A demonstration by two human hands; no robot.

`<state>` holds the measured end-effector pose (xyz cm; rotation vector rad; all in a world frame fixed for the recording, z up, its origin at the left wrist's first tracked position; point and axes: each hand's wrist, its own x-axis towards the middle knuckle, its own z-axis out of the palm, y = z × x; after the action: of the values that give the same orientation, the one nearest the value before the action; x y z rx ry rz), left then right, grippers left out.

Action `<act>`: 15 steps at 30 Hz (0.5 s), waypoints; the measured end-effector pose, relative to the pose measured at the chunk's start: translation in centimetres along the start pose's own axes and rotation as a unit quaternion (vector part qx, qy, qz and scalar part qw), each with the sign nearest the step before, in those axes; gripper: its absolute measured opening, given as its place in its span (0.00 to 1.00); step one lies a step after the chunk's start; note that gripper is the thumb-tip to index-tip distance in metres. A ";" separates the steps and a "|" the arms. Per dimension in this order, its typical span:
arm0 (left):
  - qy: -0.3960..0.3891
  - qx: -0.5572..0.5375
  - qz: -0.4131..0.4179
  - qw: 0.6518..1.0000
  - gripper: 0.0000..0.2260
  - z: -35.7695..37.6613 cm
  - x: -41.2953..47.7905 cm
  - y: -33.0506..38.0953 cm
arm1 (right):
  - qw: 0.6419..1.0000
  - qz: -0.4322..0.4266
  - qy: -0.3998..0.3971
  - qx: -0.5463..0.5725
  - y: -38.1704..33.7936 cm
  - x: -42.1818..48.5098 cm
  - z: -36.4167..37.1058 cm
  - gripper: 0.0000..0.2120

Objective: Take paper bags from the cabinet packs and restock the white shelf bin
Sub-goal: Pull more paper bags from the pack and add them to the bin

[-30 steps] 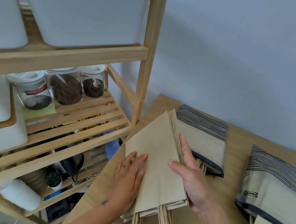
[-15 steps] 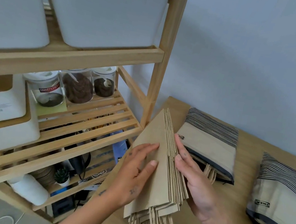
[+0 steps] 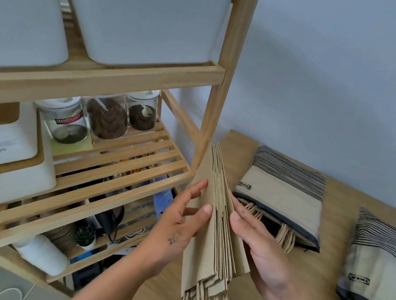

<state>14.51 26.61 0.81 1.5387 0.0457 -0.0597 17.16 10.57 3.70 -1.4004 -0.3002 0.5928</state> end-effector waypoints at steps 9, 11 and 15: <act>-0.009 -0.041 -0.074 0.996 0.29 -1.8 0.9 1.3 | 1.000 0.012 -0.009 0.001 0.4 0.3 0.2 0.24; -0.003 -0.046 -0.087 0.995 0.26 -2.3 1.1 1.5 | 1.000 0.018 -0.013 0.004 0.5 0.3 0.3 0.24; -0.005 -0.073 -0.112 0.991 0.28 -3.0 1.5 1.9 | 1.000 0.028 -0.001 -0.007 0.4 0.2 0.4 0.23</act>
<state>16.14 29.69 2.50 1.3813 0.2107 -0.2384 17.00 11.04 3.31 -1.4250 -0.2692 0.6390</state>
